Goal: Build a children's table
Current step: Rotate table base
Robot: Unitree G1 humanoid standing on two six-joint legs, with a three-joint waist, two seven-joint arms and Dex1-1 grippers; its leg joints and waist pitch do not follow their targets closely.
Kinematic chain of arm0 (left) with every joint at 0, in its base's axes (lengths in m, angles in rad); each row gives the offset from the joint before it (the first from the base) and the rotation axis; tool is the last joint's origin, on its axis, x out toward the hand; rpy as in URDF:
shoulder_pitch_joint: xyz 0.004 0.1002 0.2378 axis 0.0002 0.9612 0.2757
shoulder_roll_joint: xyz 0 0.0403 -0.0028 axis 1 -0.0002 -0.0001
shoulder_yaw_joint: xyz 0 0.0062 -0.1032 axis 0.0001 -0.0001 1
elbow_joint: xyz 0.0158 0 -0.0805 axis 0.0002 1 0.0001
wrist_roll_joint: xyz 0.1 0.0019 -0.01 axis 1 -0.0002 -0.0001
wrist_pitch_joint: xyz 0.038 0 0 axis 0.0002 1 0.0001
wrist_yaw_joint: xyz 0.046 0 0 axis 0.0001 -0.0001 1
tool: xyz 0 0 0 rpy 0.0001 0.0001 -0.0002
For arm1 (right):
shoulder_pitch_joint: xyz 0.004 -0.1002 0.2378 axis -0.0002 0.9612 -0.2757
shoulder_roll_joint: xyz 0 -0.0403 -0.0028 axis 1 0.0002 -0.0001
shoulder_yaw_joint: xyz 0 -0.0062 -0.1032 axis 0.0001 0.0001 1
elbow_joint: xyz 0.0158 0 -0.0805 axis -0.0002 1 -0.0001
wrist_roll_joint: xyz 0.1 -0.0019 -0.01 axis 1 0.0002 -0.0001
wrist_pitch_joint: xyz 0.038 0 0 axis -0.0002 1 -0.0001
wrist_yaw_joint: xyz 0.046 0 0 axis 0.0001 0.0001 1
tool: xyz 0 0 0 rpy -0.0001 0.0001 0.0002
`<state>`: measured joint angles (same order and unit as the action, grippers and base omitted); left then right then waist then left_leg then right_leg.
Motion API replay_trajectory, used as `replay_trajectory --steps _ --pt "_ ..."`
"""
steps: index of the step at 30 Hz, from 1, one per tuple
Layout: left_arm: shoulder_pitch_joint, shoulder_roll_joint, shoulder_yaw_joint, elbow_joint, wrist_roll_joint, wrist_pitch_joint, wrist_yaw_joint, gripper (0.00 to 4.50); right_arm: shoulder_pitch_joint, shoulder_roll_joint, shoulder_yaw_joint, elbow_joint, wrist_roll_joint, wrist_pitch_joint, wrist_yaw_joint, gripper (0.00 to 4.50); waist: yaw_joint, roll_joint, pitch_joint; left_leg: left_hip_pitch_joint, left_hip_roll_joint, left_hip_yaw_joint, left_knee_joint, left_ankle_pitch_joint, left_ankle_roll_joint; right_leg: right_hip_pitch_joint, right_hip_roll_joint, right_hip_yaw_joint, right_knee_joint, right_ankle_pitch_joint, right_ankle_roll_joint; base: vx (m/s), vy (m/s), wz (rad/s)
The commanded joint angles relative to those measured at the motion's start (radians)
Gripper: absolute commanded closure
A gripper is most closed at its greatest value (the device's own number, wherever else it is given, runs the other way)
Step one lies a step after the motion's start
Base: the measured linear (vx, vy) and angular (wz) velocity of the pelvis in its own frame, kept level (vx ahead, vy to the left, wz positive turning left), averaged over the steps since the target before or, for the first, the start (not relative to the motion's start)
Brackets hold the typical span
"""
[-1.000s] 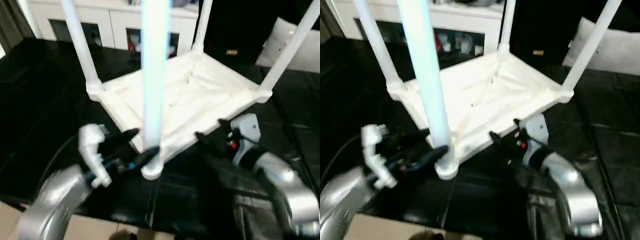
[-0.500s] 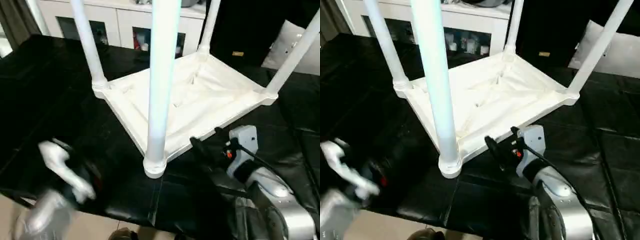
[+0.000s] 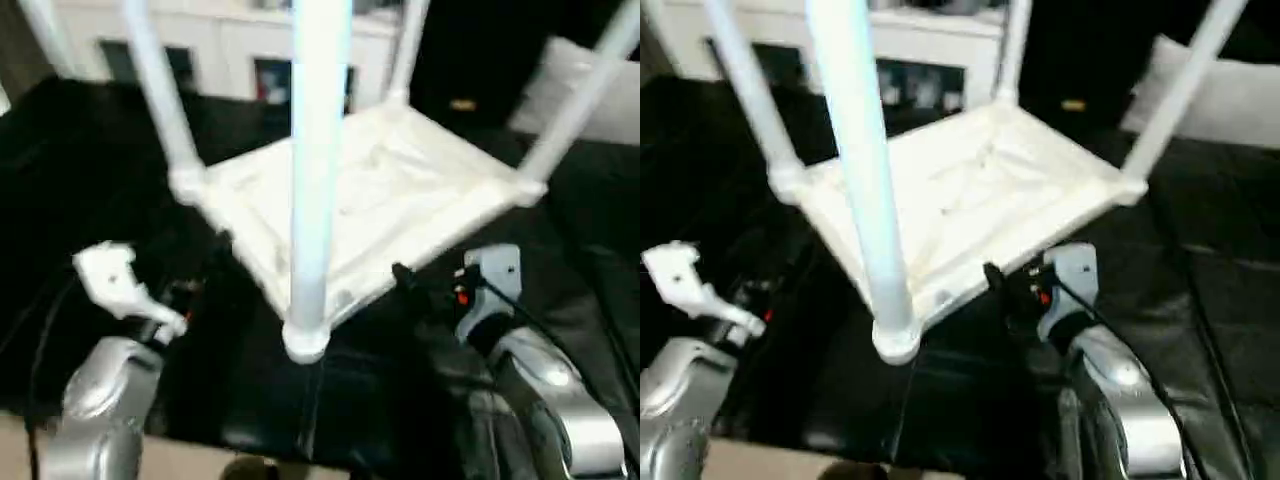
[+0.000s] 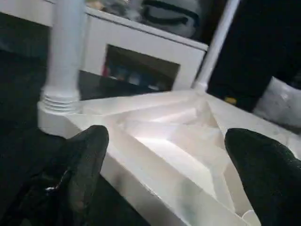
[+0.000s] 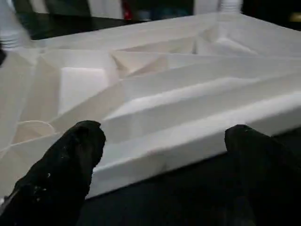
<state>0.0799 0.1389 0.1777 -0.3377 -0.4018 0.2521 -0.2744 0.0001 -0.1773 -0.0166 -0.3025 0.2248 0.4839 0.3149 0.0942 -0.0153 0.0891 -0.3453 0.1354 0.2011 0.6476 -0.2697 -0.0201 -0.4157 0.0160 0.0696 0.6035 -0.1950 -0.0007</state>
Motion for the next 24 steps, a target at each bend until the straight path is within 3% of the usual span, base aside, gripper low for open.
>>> replay_trajectory --steps 1,2,3,4,5,6,7,8,9,11,13,14,16,19,24 --pt "0.014 -0.019 -0.011 0.001 0.016 -0.004 0.021 0.04 0.002 -0.008 -0.001 0.004 -0.002 -0.023 0.01 0.0 -0.027 0.051 -0.071 0.037 0.191 -0.145 -0.158 0.1 -0.128 -0.009 -0.058 -0.058 0.04 -0.031 -0.022 -0.053 0.082 -0.2" --pt "0.016 -0.033 -0.008 0.001 0.008 -0.007 0.026 0.04 0.002 -0.01 0.003 0.004 -0.001 -0.027 0.016 0.0 -0.049 0.041 -0.071 0.04 0.234 -0.152 -0.165 0.23 -0.082 -0.02 -0.07 -0.079 0.058 -0.026 -0.032 0.0 0.0 0.0" --pt "0.016 -0.037 -0.007 0.0 0.004 -0.007 0.032 0.04 0.002 -0.011 0.004 0.003 0.0 -0.027 0.016 0.0 -0.054 0.043 -0.073 0.037 0.234 -0.157 -0.16 0.291 -0.029 -0.02 -0.077 -0.085 0.068 -0.041 -0.032 0.0 0.0 0.0" --pt "0.014 -0.042 -0.005 0.0 -0.003 -0.012 0.033 0.04 0.003 -0.012 0.006 0.002 0.003 -0.029 0.019 0.0 -0.054 0.044 -0.082 0.044 0.218 -0.152 -0.126 0.415 0.121 -0.029 -0.095 -0.085 0.058 -0.042 -0.055 0.0 0.0 0.0" --pt "0.013 -0.046 -0.004 0.0 -0.008 -0.016 0.033 0.04 0.003 -0.012 0.007 0.002 0.004 -0.031 0.022 0.0 -0.056 0.025 -0.091 0.024 0.162 -0.12 -0.075 0.45 0.261 -0.007 -0.125 -0.066 0.018 0.05 -0.123 -0.007 -0.093 0.04" --pt "0.007 -0.042 -0.008 -0.002 -0.005 -0.01 0.037 0.04 0.005 -0.016 0.013 -0.001 0.004 -0.031 0.028 0.0 -0.047 0.009 -0.091 0.0 0.099 -0.075 -0.04 0.412 0.274 0.013 -0.142 -0.05 -0.021 0.137 -0.167 -0.035 -0.139 0.04" --pt "0.005 -0.04 -0.011 -0.002 -0.002 -0.006 0.04 0.04 0.005 -0.018 0.016 -0.003 0.004 -0.029 0.03 0.0 -0.036 -0.018 -0.081 -0.056 0.038 -0.044 -0.042 0.246 0.206 0.062 -0.177 -0.02 -0.038 0.238 -0.202 -0.035 -0.139 0.04" --pt "0.003 -0.031 -0.018 -0.002 0.01 -0.006 0.039 0.04 0.005 -0.017 0.017 -0.003 0.004 -0.026 0.028 0.0 -0.02 -0.029 -0.069 -0.051 0.053 -0.051 -0.064 0.069 0.123 0.068 -0.186 -0.012 -0.054 0.126 -0.148 -0.06 -0.143 0.03" --pt "0.002 -0.026 -0.022 -0.001 0.018 -0.007 0.037 0.04 0.006 -0.016 0.016 -0.003 0.004 -0.025 0.027 0.0 -0.021 -0.029 -0.064 -0.046 0.057 -0.054 -0.077 0.016 0.091 0.067 -0.176 -0.023 -0.058 0.024 -0.125 -0.074 -0.12 0.03" --pt "0.004 -0.014 -0.032 0.005 0.04 -0.007 0.03 0.04 0.003 -0.02 0.018 0.005 -0.002 -0.027 0.023 0.0 -0.024 -0.015 -0.04 -0.024 0.069 -0.056 -0.108 -0.145 0.012 0.046 -0.148 -0.031 -0.09 -0.435 -0.06 -0.08 -0.105 0.03" --pt "0.008 -0.006 -0.041 0.008 0.054 -0.004 0.026 0.04 0.004 -0.02 0.017 0.007 -0.002 -0.03 0.023 0.0 -0.028 -0.015 -0.032 -0.012 0.071 -0.06 -0.115 -0.221 -0.021 0.033 -0.141 -0.033 -0.104 -0.621 -0.016 -0.069 -0.053 0.03" --pt "0.008 -0.006 -0.041 0.008 0.054 -0.004 0.026 0.04 0.004 -0.02 0.017 0.007 -0.002 -0.03 0.023 0.0 -0.029 -0.012 -0.034 -0.012 0.071 -0.063 -0.119 -0.229 -0.03 0.034 -0.14 -0.035 -0.105 -0.641 -0.008 0.0 0.0 0.0" --pt "0.01 -0.006 -0.045 0.01 0.059 -0.006 0.022 0.04 0.007 -0.021 0.019 0.009 -0.006 -0.028 0.022 0.0 -0.032 -0.007 -0.037 -0.015 0.08 -0.069 -0.128 -0.232 -0.042 0.035 -0.137 -0.036 -0.097 -0.566 -0.012 0.0 0.0 0.0" --pt "-0.001 0.0 -0.06 0.012 0.063 -0.003 0.027 0.04 0.008 -0.027 0.023 0.016 -0.006 -0.045 0.028 0.0 -0.034 -0.001 -0.041 -0.017 0.088 -0.072 -0.136 -0.22 -0.044 0.042 -0.137 -0.037 -0.081 -0.406 -0.058 0.0 0.0 0.0" --pt "-0.005 0.008 -0.074 0.013 0.077 -0.01 0.015 0.04 0.009 -0.034 0.029 0.02 -0.012 -0.047 0.032 0.0 -0.035 0.003 -0.051 -0.019 0.09 -0.066 -0.133 -0.15 -0.028 0.053 -0.14 -0.037 -0.066 -0.179 -0.123 0.0 0.0 0.0"
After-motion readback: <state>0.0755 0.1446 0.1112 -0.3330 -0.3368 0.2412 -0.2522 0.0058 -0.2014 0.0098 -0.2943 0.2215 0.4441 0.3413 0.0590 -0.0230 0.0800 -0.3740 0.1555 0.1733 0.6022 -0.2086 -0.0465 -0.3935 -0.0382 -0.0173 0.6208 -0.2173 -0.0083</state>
